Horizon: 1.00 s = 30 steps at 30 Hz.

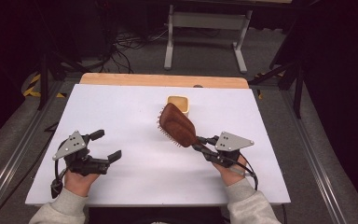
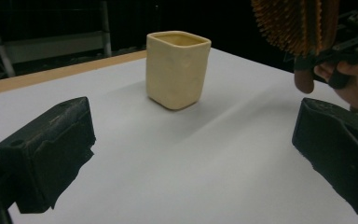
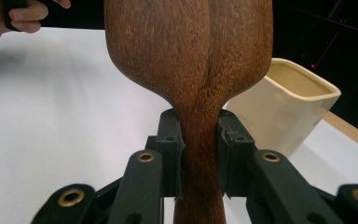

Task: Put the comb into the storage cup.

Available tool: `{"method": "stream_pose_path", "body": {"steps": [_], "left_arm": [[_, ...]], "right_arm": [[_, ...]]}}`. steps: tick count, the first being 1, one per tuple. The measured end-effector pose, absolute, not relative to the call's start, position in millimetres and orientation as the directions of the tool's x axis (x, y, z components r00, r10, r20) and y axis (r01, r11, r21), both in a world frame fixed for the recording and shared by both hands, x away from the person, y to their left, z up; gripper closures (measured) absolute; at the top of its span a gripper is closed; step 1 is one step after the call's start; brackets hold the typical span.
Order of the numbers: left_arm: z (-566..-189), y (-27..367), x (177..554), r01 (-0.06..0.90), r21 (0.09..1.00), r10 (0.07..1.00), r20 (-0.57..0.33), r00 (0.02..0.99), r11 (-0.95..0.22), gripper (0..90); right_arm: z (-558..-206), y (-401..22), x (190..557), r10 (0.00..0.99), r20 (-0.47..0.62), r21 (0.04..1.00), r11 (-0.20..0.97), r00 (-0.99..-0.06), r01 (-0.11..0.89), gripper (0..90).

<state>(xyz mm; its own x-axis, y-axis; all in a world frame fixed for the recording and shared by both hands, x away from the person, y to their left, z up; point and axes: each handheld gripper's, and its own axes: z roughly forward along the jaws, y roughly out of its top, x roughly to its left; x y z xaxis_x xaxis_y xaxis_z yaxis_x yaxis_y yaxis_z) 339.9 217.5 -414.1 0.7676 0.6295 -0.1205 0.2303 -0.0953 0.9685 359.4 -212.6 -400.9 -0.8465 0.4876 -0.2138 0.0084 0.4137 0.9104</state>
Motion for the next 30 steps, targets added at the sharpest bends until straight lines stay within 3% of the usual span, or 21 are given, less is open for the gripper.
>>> {"method": "stream_pose_path", "body": {"steps": [30], "left_arm": [[-361.4, 128.1, 367.2, 0.194, 0.969, 0.521, -0.087, 0.849, -0.155, 0.0]], "right_arm": [[-409.0, -205.5, 361.4, 0.523, -0.208, 0.915, 0.403, -0.827, 0.025, 73.3]]}}
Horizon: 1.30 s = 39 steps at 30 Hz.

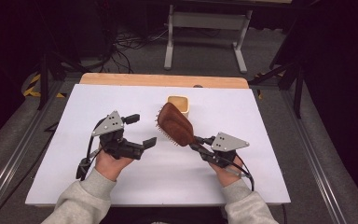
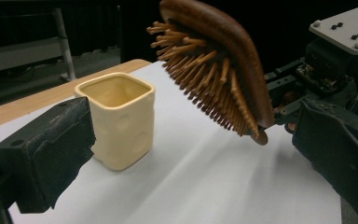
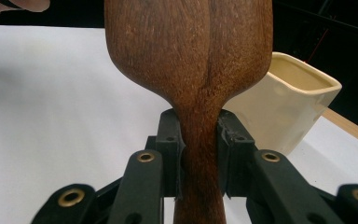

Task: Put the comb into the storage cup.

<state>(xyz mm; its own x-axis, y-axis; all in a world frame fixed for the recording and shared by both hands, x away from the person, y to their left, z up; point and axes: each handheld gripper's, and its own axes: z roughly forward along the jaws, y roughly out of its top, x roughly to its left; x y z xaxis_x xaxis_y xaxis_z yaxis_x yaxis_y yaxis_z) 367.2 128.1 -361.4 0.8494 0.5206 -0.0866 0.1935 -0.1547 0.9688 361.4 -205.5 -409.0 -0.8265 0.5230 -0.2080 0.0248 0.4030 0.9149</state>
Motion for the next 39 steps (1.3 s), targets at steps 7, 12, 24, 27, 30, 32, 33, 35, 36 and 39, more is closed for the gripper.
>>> {"method": "stream_pose_path", "body": {"steps": [7, 12, 24, 27, 30, 32, 33, 35, 36, 39], "left_arm": [[-357.5, 112.2, 370.3, 0.193, 0.967, 0.508, -0.085, 0.857, -0.164, 0.0], [-357.1, 101.2, 373.4, 0.202, 0.964, 0.5, -0.091, 0.861, -0.172, 0.0], [-365.3, 79.7, 381.4, 0.227, 0.958, 0.504, -0.111, 0.857, -0.175, 0.0], [-366.5, 75.6, 383.2, 0.234, 0.956, 0.509, -0.114, 0.853, -0.178, 0.0], [-369.1, 70.6, 384.5, 0.244, 0.95, 0.514, -0.113, 0.85, -0.195, 0.0], [-370.7, 67.7, 385.1, 0.25, 0.948, 0.52, -0.115, 0.847, -0.198, 0.0], [-371.2, 66.7, 385.3, 0.254, 0.947, 0.52, -0.119, 0.846, -0.197, 0.0], [-371.9, 65.1, 385.2, 0.259, 0.945, 0.525, -0.12, 0.842, -0.2, 0.1], [-372.2, 64.3, 385.3, 0.261, 0.945, 0.528, -0.121, 0.841, -0.198, 0.1], [-373.0, 62.2, 387.2, 0.262, 0.942, 0.534, -0.116, 0.837, -0.207, 0.6]], "right_arm": [[-410.2, -204.8, 361.4, 0.523, -0.213, 0.913, 0.407, -0.825, 0.023, 73.3], [-411.1, -203.0, 361.0, 0.524, -0.214, 0.914, 0.406, -0.824, 0.021, 73.3], [-412.0, -201.6, 360.9, 0.528, -0.214, 0.916, 0.4, -0.822, 0.018, 73.2], [-412.2, -200.7, 360.4, 0.53, -0.217, 0.915, 0.403, -0.82, 0.018, 73.2], [-412.8, -199.9, 360.3, 0.53, -0.219, 0.915, 0.402, -0.819, 0.016, 73.2], [-413.0, -199.4, 359.9, 0.534, -0.222, 0.915, 0.402, -0.816, 0.014, 73.2], [-413.0, -199.1, 359.8, 0.532, -0.224, 0.916, 0.402, -0.816, 0.011, 73.2], [-413.2, -198.2, 359.3, 0.534, -0.228, 0.915, 0.403, -0.814, 0.008, 73.2], [-413.3, -197.9, 359.5, 0.532, -0.229, 0.915, 0.404, -0.815, 0.006, 73.2], [-414.5, -196.0, 359.5, 0.531, -0.227, 0.914, 0.405, -0.816, 0.009, 73.2]]}}
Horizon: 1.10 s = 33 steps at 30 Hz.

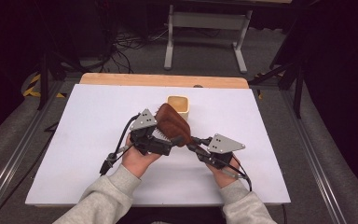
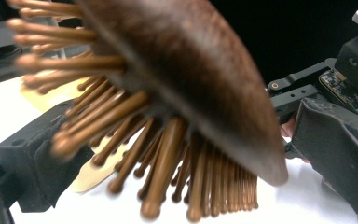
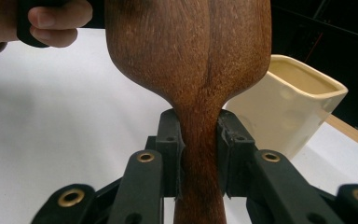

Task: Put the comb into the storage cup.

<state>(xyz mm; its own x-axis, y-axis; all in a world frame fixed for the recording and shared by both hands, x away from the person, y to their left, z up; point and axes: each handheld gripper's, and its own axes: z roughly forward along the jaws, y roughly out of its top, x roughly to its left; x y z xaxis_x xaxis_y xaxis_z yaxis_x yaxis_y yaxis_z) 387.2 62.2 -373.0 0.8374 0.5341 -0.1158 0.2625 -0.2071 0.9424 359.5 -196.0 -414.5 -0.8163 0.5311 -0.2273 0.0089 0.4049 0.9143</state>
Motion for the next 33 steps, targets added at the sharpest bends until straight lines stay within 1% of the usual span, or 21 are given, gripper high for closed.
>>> {"method": "stream_pose_path", "body": {"steps": [2, 5, 13, 18, 21, 23, 27, 33], "left_arm": [[-373.6, 60.3, 387.6, 0.273, 0.94, 0.533, -0.127, 0.836, -0.204, 0.9], [-374.2, 58.6, 387.7, 0.274, 0.937, 0.541, -0.118, 0.833, -0.218, 2.2], [-373.8, 61.4, 389.3, 0.31, 0.926, 0.57, -0.138, 0.81, -0.217, 14.6], [-374.0, 61.4, 389.7, 0.338, 0.915, 0.572, -0.16, 0.805, -0.219, 17.7], [-372.6, 65.0, 389.9, 0.357, 0.914, 0.555, -0.198, 0.808, -0.194, 25.7], [-370.6, 68.4, 390.9, 0.386, 0.907, 0.541, -0.242, 0.806, -0.168, 31.9], [-370.0, 70.5, 391.6, 0.435, 0.886, 0.517, -0.3, 0.802, -0.161, 39.4], [-367.2, 69.7, 387.5, 0.421, 0.89, 0.502, -0.287, 0.816, -0.176, 45.9]], "right_arm": [[-415.2, -194.5, 359.4, 0.53, -0.227, 0.913, 0.408, -0.817, 0.011, 73.1], [-416.3, -192.3, 359.7, 0.527, -0.231, 0.912, 0.411, -0.818, 0.007, 73.1], [-417.6, -190.5, 360.0, 0.523, -0.229, 0.91, 0.413, -0.821, 0.01, 73.1], [-418.9, -189.4, 360.2, 0.523, -0.234, 0.905, 0.425, -0.82, 0.012, 73.0], [-419.4, -188.5, 359.8, 0.521, -0.244, 0.901, 0.434, -0.818, 0.007, 73.0], [-420.1, -187.4, 359.3, 0.514, -0.254, 0.897, 0.442, -0.819, -0.001, 72.9], [-420.7, -186.5, 359.3, 0.514, -0.269, 0.89, 0.457, -0.815, -0.005, 72.9], [-422.0, -185.8, 359.2, 0.507, -0.275, 0.887, 0.462, -0.817, -0.012, 72.7]]}}
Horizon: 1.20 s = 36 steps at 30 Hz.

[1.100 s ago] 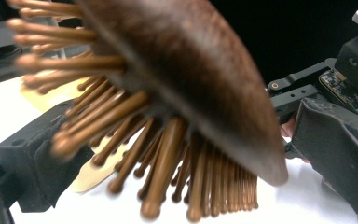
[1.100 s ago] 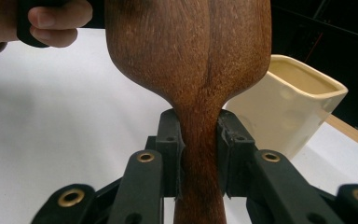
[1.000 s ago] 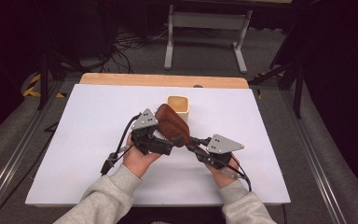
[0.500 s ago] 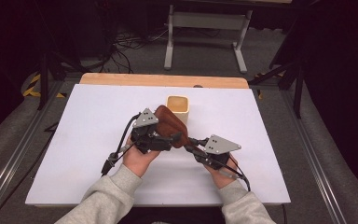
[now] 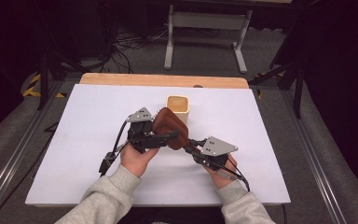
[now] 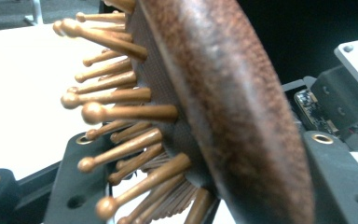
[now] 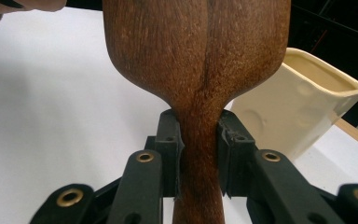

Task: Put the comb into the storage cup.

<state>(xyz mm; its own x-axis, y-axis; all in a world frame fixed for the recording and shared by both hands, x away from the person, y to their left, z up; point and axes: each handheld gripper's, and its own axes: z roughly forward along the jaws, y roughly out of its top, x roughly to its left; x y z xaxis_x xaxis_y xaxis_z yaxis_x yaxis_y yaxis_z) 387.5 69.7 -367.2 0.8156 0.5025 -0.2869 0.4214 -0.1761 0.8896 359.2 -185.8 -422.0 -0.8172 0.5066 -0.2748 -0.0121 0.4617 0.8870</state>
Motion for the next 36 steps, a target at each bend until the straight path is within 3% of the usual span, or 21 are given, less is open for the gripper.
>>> {"method": "stream_pose_path", "body": {"steps": [9, 18, 23, 30, 36], "left_arm": [[-363.5, 69.7, 384.8, 0.429, 0.885, 0.472, -0.305, 0.827, -0.181, 54.0], [-352.0, 66.1, 379.2, 0.38, 0.9, 0.455, -0.254, 0.853, -0.211, 58.2], [-342.1, 64.8, 378.2, 0.355, 0.905, 0.457, -0.22, 0.862, -0.234, 58.4], [-327.8, 67.1, 380.4, 0.322, 0.913, 0.469, -0.176, 0.866, -0.25, 58.1], [-313.2, 68.8, 381.3, 0.296, 0.918, 0.473, -0.143, 0.869, -0.266, 57.8]], "right_arm": [[-422.0, -185.7, 359.4, 0.499, -0.271, 0.889, 0.458, -0.823, -0.015, 72.5], [-419.4, -187.2, 358.2, 0.491, -0.275, 0.898, 0.438, -0.826, -0.039, 70.6], [-416.8, -189.3, 357.5, 0.492, -0.282, 0.903, 0.427, -0.824, -0.054, 58.2], [-412.0, -195.1, 357.9, 0.514, -0.221, 0.932, 0.36, -0.829, -0.025, 24.4], [-409.9, -202.6, 363.2, 0.529, -0.157, 0.951, 0.31, -0.834, 0.017, 5.4]]}}
